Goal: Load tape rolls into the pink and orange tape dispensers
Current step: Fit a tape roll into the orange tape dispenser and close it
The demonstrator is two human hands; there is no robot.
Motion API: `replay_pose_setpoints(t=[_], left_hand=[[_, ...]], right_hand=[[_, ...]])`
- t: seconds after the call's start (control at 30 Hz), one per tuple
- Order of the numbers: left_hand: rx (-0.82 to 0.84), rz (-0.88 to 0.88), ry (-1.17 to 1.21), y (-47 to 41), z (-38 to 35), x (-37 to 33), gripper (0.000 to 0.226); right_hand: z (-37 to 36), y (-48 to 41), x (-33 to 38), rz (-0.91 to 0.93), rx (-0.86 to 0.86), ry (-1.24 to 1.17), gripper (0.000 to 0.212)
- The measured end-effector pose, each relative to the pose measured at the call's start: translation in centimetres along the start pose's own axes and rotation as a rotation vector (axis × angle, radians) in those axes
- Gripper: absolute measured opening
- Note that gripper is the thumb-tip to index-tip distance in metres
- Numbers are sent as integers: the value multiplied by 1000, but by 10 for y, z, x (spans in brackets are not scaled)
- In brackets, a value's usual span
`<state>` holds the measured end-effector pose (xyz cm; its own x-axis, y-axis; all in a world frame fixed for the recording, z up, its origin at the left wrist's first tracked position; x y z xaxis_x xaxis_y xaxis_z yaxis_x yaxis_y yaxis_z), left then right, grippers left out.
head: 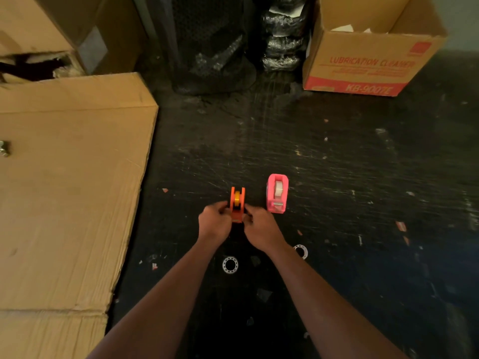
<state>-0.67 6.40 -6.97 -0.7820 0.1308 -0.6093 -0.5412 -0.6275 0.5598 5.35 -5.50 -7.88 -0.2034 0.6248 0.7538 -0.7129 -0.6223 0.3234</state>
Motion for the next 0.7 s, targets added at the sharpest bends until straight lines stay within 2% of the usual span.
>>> replay_pose_setpoints(t=[0.07,0.2,0.5,0.7], left_hand=[[22,-6,34,2,-1,4,33],[3,-27,122,13,6,7,28],[122,17,320,62,22,31,18],[242,-19,461,100,31,49,16]], right_hand=[[-4,3,2,18,-1,-33,39],[-2,17,9,8,-107,-129,37],[-5,74,10,-78,-205,-440,9],[-5,113,27,-69,-210,-635,24]])
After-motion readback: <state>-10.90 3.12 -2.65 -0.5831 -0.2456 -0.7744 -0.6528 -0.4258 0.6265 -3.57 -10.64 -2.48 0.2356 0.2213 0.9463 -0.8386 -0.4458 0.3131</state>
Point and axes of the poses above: each hand's wrist, its own y-axis away from the middle knuckle, its own z-axis out of the back of the hand, x = y × z, the point moved 3 cm from there along -y, towards the middle knuckle, and after that the axes turned 8 degrees about z, right-handed, at the moved point
